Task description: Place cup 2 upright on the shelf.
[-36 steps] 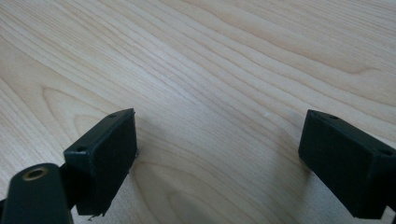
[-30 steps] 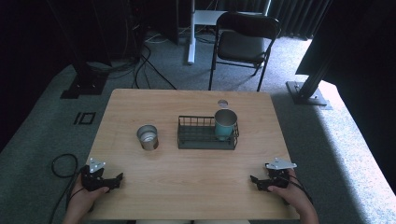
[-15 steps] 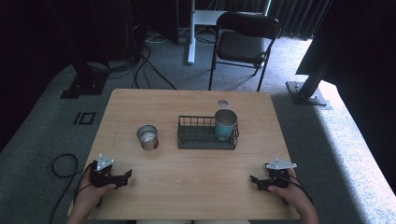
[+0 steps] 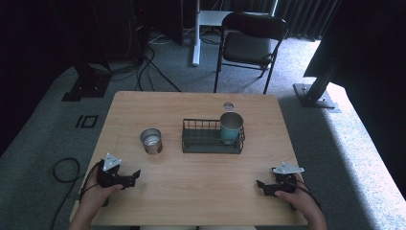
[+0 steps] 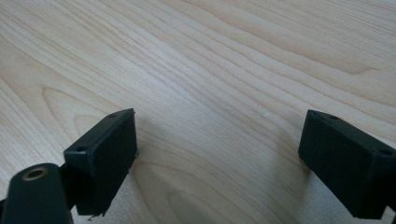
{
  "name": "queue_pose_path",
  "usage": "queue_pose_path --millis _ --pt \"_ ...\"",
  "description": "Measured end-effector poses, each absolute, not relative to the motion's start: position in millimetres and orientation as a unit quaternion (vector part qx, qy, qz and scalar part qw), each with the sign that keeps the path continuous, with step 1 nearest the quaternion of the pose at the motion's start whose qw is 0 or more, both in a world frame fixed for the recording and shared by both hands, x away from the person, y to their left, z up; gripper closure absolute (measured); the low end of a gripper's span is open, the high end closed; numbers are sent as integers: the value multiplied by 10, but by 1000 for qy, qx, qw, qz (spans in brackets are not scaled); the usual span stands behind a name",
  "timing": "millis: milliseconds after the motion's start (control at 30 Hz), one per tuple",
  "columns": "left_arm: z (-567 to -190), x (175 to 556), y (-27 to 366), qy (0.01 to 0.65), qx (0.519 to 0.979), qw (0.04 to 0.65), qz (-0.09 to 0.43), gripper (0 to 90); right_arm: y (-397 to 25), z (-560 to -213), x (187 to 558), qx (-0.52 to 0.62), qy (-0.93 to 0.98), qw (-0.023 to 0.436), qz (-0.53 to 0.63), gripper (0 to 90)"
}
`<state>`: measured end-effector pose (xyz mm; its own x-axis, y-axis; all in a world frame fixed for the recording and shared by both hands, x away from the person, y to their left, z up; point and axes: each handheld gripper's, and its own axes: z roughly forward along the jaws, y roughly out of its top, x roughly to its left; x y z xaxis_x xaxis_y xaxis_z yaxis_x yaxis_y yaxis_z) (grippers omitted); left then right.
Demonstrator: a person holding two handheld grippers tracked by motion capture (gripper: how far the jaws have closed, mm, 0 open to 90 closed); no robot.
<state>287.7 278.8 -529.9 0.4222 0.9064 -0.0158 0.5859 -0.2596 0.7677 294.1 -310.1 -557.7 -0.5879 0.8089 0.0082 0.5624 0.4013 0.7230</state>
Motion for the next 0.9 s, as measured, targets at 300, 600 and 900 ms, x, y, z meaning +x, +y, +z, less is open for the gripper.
queue_pose_path --millis 300,600,900 --pt "-5233 2969 2703 477 760 377 231 22 -3101 -5577 2941 419 819 175 352 110" --pt "-5166 3074 2624 464 761 387 235 22 -3101 -5576 2940 419 819 175 351 111" --pt "-5085 3216 2549 458 758 395 243 22 -3102 -5577 2941 419 819 175 352 110"
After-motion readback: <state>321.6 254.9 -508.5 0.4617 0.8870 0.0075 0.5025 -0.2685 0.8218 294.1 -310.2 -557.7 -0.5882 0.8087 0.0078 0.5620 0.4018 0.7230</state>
